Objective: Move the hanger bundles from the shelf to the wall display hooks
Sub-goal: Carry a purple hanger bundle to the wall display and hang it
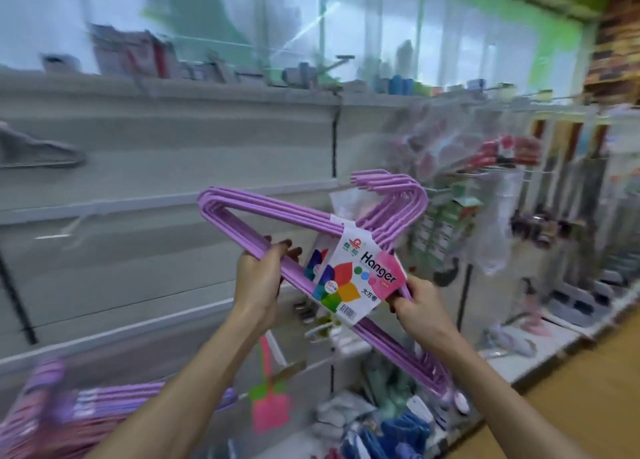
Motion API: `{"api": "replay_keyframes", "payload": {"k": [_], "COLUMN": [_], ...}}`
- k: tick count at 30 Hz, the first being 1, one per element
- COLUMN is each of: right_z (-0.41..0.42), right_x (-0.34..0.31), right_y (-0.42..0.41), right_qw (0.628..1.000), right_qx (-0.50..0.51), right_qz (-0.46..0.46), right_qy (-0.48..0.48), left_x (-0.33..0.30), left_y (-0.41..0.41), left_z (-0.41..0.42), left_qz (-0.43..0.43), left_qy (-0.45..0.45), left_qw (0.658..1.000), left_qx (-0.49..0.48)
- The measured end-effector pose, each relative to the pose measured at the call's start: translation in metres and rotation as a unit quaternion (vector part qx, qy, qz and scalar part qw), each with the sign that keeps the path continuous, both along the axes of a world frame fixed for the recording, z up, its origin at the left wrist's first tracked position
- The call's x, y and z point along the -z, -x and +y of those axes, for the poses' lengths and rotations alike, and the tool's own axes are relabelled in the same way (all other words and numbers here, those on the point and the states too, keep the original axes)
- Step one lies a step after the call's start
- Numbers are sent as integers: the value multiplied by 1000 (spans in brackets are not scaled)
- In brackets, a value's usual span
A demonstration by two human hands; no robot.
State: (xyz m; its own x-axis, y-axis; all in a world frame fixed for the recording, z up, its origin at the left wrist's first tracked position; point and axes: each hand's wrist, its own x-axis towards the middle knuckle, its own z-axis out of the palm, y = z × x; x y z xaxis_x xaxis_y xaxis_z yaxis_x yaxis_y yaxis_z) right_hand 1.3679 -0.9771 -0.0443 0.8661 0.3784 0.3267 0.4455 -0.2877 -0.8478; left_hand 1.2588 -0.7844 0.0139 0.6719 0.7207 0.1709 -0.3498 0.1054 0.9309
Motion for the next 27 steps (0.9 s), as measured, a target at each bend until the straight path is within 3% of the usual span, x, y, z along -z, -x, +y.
{"api": "replay_keyframes", "payload": {"k": [9, 16, 22, 27], "right_z": [129, 204, 247, 269], "right_x": [-21, -34, -30, -19], "right_y": [65, 137, 184, 195], "right_qw": [987, 968, 961, 961], "right_qx": [-155, -243, -265, -253], "right_qz": [-32, -62, -65, -87], "right_qy": [11, 27, 48, 77], "left_x": [-9, -8, 4, 21], "left_y": [125, 214, 269, 285], "left_z": [89, 152, 194, 222], "left_qz": [-32, -47, -39, -101], "left_qy": [-16, 29, 64, 131], "left_qw": [991, 977, 971, 965], "left_qx": [-130, -204, -225, -202]}}
